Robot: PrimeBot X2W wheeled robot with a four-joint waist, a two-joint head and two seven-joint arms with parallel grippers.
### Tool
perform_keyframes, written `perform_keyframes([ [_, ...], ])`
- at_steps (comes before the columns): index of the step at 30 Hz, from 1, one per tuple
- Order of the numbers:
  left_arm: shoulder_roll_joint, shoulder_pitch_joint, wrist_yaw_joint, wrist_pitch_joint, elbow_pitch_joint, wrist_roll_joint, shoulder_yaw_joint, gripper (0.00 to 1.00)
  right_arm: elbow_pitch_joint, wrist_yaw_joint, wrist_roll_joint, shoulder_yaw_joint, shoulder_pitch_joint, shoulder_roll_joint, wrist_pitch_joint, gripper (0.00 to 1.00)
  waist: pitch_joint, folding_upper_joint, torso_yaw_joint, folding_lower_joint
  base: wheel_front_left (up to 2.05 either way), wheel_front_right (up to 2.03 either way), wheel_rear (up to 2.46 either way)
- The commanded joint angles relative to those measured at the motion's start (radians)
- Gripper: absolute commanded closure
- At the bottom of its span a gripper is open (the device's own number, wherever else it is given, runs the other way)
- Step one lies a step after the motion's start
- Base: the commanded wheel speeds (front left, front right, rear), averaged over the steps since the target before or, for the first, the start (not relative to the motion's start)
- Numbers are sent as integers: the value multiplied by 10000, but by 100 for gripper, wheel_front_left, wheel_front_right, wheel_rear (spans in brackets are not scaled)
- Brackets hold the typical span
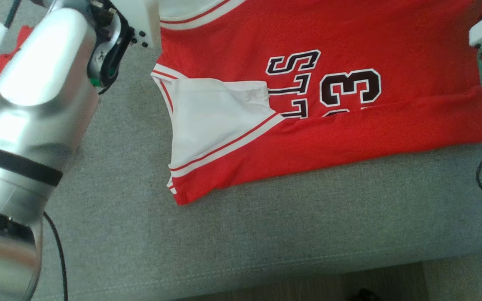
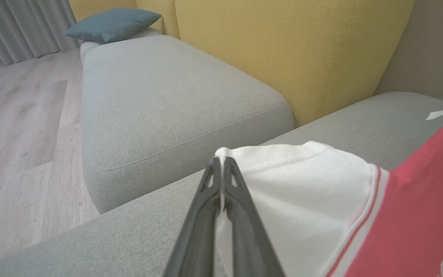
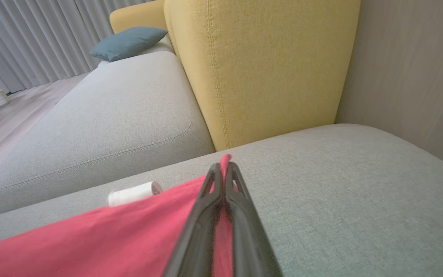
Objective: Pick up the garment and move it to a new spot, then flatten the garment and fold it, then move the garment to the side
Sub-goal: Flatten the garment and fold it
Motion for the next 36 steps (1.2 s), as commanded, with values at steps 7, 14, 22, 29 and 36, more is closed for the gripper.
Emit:
perform_keyframes([
  [7,311,223,-392,-344,-142,-74,16,100,68,65,736,225,617,-5,70,100,-679,0,75,0,0,0,0],
  [14,983,1589,-516,92,-1325,-348,-259,100,-263,65,1268,894,1701,-273,633,100,-1426,0,140,0,0,0,0],
  [22,1789,3246,-105,907,-3460,-825,-426,100,-867,65,1874,1301,2878,-717,1204,100,-2032,0,237,0,0,0,0],
  [29,2602,4818,279,1757,-5173,-1490,-571,100,-1491,65,2250,1734,3839,-1073,2426,100,-2430,0,222,0,0,0,0],
  [36,3043,5629,545,2272,-6154,-1695,-842,100,-1947,65,2128,1921,4508,-1474,3449,100,-2592,0,185,0,0,0,0],
])
